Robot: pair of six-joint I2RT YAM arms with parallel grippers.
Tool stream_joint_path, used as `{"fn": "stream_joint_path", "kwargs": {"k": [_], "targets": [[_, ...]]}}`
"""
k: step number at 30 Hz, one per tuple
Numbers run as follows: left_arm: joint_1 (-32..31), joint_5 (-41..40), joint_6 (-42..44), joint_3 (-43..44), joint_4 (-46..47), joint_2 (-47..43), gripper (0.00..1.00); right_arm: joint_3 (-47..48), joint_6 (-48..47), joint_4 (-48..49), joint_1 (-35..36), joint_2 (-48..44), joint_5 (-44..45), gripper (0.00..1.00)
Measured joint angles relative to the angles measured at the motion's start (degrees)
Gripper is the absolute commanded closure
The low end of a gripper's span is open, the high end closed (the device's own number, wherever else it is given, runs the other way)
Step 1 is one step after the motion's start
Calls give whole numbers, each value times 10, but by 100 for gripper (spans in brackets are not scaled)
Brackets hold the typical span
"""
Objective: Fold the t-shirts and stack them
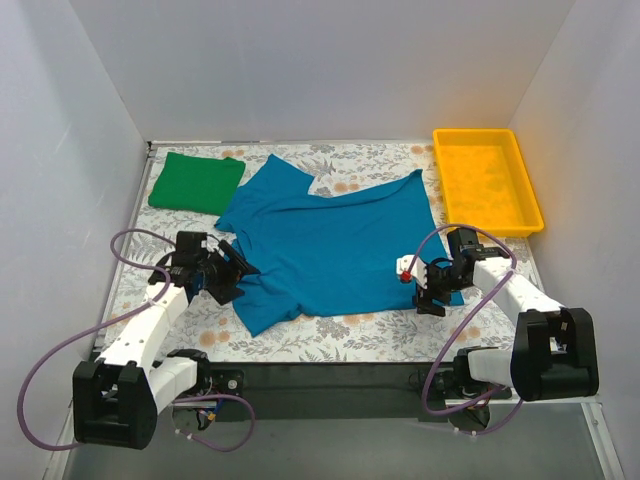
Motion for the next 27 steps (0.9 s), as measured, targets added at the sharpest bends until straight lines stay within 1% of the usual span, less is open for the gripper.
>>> {"fn": "stream_joint_path", "kwargs": {"k": [2, 5, 11, 14, 15, 16, 19, 22, 25, 27], "targets": [[-3, 2, -10, -1, -48, 11, 33, -3, 15, 16, 1, 0, 7, 24], [-21, -3, -17, 4, -90, 9, 33, -9, 30, 38, 4, -1, 16, 24], [-102, -33, -34, 10, -132, 25, 34, -26, 35, 50, 15, 0, 40, 25], [-151, -47, -50, 10, -143, 46, 42, -30, 33, 57, 21, 2, 50, 26], [-164, -50, -55, 10, -145, 51, 42, -30, 34, 59, 23, 3, 51, 27], [-175, -53, -58, 9, -146, 55, 45, -30, 34, 59, 25, 4, 52, 28], [-189, -65, -67, -1, -145, 63, 46, -28, 42, 62, 31, 8, 54, 32], [-192, -80, -70, -12, -143, 79, 46, -27, 50, 65, 35, 11, 53, 39], [-194, -96, -68, -16, -140, 100, 46, -29, 56, 71, 36, 11, 54, 49], [-196, -105, -65, -15, -138, 115, 48, -31, 58, 71, 37, 10, 53, 52]]}}
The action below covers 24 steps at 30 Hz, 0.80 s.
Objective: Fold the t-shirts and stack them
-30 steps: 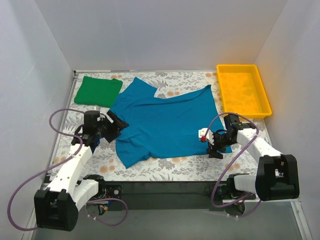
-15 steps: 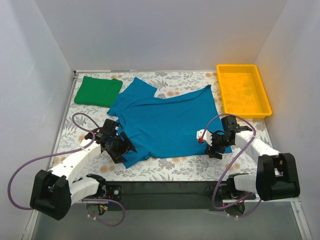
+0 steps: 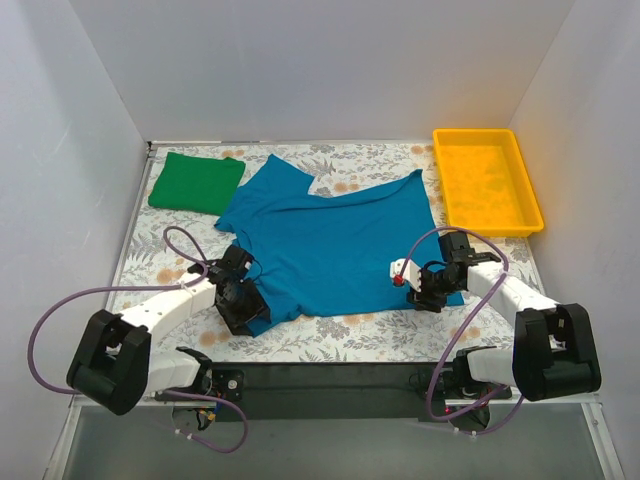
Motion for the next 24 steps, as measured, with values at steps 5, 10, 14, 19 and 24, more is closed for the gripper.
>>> {"fn": "stream_joint_path", "kwargs": {"k": [5, 10, 14, 19, 24], "targets": [[-13, -7, 19, 11, -4, 22, 69, -10, 0, 7, 1, -11, -4, 71], [-24, -3, 31, 14, -4, 35, 89, -11, 0, 16, 1, -10, -2, 82], [-28, 5, 40, 15, -1, 44, 100, -9, -6, 11, 1, -7, -1, 94], [-29, 18, 43, 14, -3, 38, 100, -20, -43, 7, 2, -31, 17, 99], [-31, 30, 44, 6, -34, -10, 100, -50, -83, -16, 3, -95, 66, 99]]}}
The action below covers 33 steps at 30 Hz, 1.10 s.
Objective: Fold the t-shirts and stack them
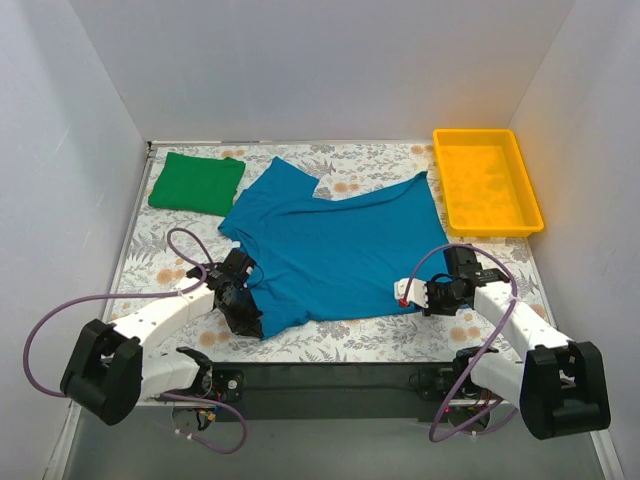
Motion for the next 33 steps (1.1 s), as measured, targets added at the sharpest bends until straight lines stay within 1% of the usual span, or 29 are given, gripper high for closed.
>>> {"fn": "stream_joint_path", "kwargs": {"k": [6, 12, 16, 19, 24, 27, 29, 30, 31, 32, 33], "targets": [[0, 4, -1, 1, -60, -66, 100, -22, -38, -62, 0, -68, 60, 99], [-1, 13, -1, 25, -124, -113, 100, -26, -59, -130, 0, -132, 83, 99], [-1, 19, -4, 60, -162, -149, 100, -19, -68, -180, 0, -160, 77, 99], [-1, 29, -7, 64, -186, -183, 100, -4, -71, -209, 0, -167, 64, 99], [-1, 57, -11, 67, -214, -227, 100, 14, -71, -237, 0, -167, 48, 99], [-1, 74, -12, 87, -222, -258, 100, 24, -71, -253, 0, -168, 37, 99], [-1, 93, -10, 104, -217, -271, 100, 33, -70, -262, 0, -168, 35, 88], [-1, 105, -8, 111, -212, -276, 88, 40, -68, -266, 0, -168, 35, 81], [-1, 116, -2, 116, -204, -279, 78, 47, -65, -270, 0, -168, 34, 64], [-1, 124, 2, 120, -198, -279, 68, 56, -60, -275, 0, -168, 34, 57], [-1, 128, 9, 125, -193, -277, 62, 70, -55, -278, 0, -168, 34, 54]]}}
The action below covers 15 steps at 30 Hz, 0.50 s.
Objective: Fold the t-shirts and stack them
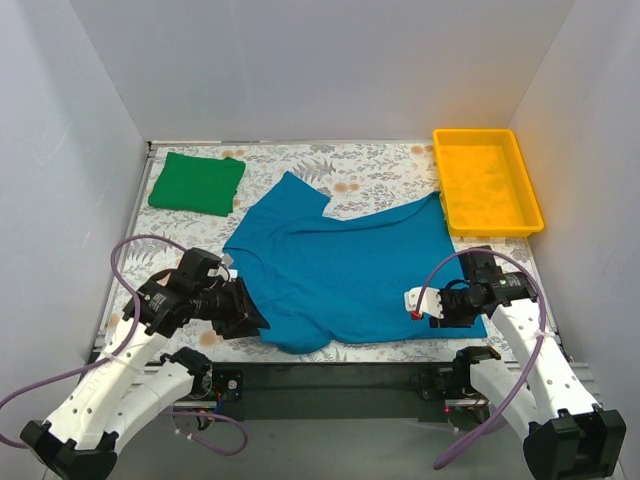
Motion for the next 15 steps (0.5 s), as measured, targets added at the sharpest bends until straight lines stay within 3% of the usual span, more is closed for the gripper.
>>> {"fn": "stream_joint_path", "kwargs": {"k": [1, 3, 6, 10, 13, 15], "targets": [[0, 2, 7, 9, 3, 5, 53, 16, 9, 0, 0, 0, -2, 51], [0, -4, 22, 36, 11, 21, 48, 56, 31, 1, 0, 8, -10, 47], [-1, -35, 49, 74, 48, 52, 46, 109, 75, 19, 0, 38, -34, 46], [0, -89, 105, 81, 171, 116, 39, 134, 167, 88, -3, 106, -91, 46], [8, -120, 187, 97, 298, 237, 39, 138, 259, 161, -16, 185, -149, 44], [24, -125, 246, 155, 355, 362, 39, 153, 313, 200, -35, 246, -206, 44]]}}
